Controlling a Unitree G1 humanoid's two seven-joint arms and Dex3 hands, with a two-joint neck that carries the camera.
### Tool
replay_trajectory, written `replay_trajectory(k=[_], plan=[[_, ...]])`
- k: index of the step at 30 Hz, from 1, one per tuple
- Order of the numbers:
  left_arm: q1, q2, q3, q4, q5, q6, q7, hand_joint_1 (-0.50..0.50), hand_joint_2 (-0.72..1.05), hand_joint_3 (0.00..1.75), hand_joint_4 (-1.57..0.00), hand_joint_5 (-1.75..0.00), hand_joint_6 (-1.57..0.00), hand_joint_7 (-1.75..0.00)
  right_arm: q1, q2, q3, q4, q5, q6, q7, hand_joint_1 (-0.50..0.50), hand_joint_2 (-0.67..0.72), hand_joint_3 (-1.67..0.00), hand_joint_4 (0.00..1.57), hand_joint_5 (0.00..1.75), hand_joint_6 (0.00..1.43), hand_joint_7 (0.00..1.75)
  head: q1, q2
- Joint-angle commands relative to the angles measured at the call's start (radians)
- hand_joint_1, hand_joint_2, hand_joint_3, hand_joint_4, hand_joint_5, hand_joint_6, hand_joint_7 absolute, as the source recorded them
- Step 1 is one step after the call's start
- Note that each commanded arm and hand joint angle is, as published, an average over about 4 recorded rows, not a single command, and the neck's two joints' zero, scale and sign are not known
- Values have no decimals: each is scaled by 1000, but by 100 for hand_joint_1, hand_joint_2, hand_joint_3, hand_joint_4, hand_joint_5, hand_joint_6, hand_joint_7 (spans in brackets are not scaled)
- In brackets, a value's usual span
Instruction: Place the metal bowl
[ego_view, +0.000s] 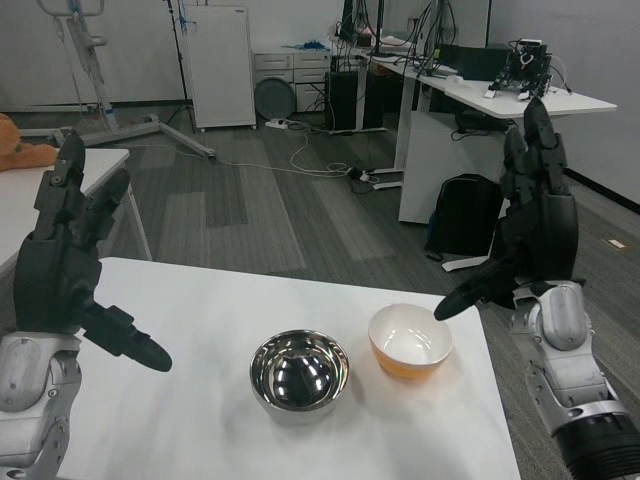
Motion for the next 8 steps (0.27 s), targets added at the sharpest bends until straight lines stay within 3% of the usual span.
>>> replay_trajectory(k=[1, 8], plan=[[-19, 9, 8, -13, -5, 6, -1, -50, -46, 0, -15, -31, 0, 0, 4, 7, 12, 7, 11, -15, 6, -38, 60, 0, 0, 0, 0, 0, 2, 0], [-21, 8, 10, -13, -5, 6, -1, -50, -46, 0, -15, -31, 0, 0, 3, 7, 19, 12, 13, -15, 13, -38, 60, 0, 0, 0, 0, 0, 8, -5]])
